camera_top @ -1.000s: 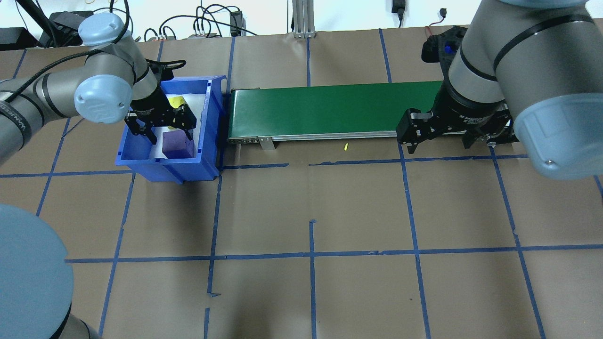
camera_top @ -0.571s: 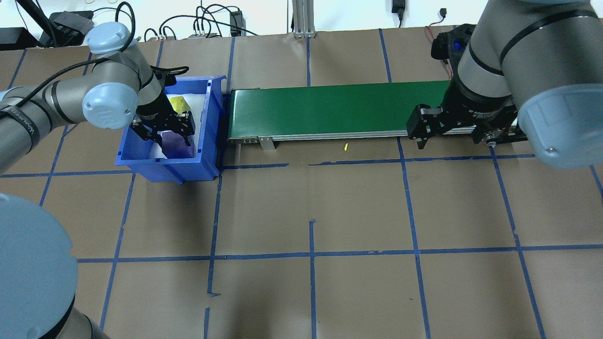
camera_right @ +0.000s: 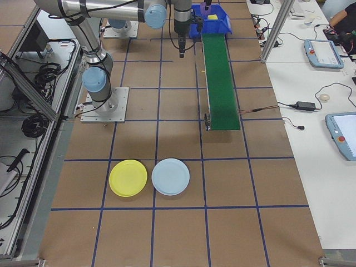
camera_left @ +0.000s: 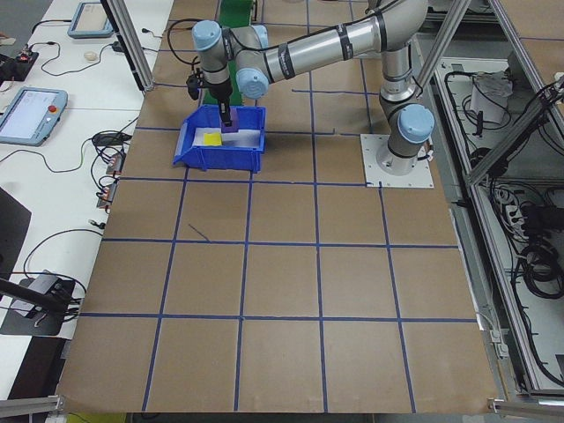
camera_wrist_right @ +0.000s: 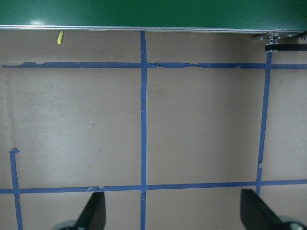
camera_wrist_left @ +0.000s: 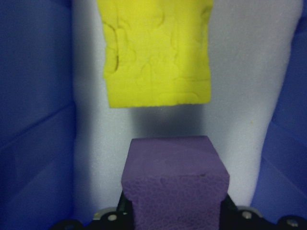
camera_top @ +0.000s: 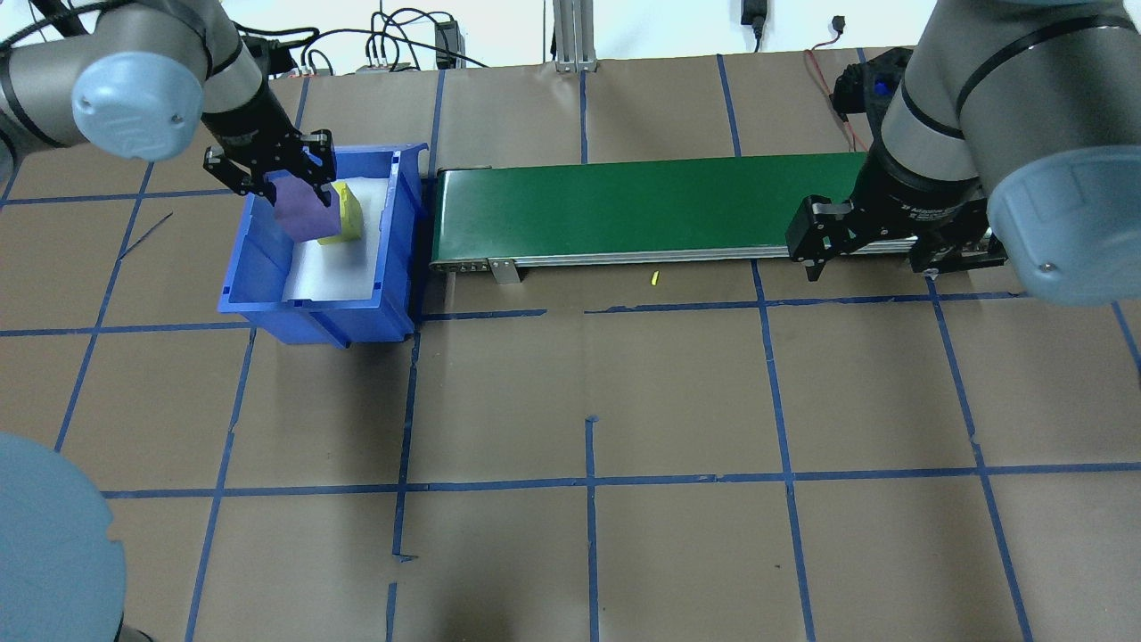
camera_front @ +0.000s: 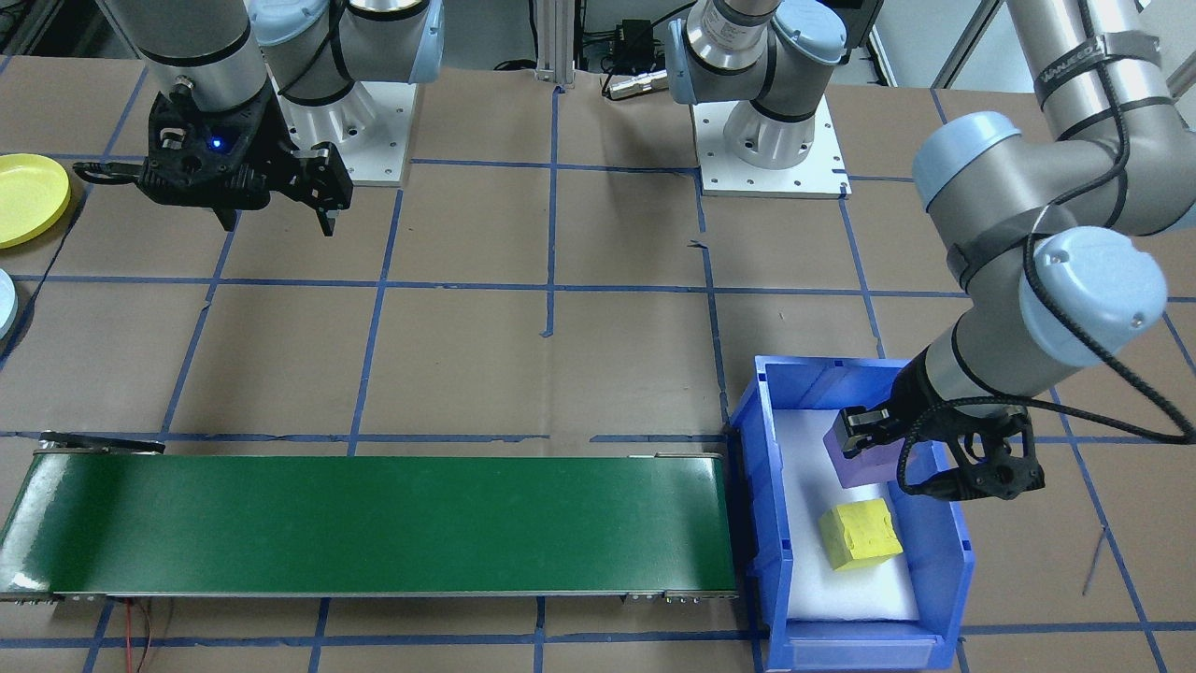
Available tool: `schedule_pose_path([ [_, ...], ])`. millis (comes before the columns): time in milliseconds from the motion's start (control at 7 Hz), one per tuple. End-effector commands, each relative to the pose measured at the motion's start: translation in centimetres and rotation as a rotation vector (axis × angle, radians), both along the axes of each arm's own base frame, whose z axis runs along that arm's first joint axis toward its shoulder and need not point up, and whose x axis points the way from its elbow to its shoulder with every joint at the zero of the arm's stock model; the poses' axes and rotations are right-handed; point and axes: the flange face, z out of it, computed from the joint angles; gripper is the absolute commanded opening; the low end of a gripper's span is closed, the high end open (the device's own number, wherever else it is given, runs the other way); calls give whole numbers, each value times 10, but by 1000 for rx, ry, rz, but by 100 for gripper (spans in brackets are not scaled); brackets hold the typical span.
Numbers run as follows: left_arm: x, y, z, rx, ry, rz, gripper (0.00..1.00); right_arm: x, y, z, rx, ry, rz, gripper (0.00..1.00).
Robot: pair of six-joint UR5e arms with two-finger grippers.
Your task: Move block left to right into plate
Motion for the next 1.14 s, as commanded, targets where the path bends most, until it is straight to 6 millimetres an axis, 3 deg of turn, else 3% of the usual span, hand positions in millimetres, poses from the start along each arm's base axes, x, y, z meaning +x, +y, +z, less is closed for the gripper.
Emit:
schedule_pose_path([
  [0,-97,6,39,-57,-9,-58,31,-1,0,0,1,2,-1,100],
  [143,-143,5,34,-120,5,-39,31,-1,0,0,0,0,-1,100],
  [286,-164,1,5,-93,3,-64,32,-1,0,0,0,0,-1,100],
  [429,-172,-12,-21,-117,9,-74,34,-1,0,0,-2,0,-1,100],
  [571,-182,-15,-57,-86,10,-97,34,-1,0,1,-2,0,-1,100],
  [714,-189,-11,-79,-83,10,-111,36,-1,0,1,-2,0,-1,100],
  [857,-188,-4,-95,-69,11,-112,43,-1,0,1,-2,2,-1,100],
  [1000,-188,-1,-100,-67,13,-118,64,-1,-1,2,-7,-1,2,100],
])
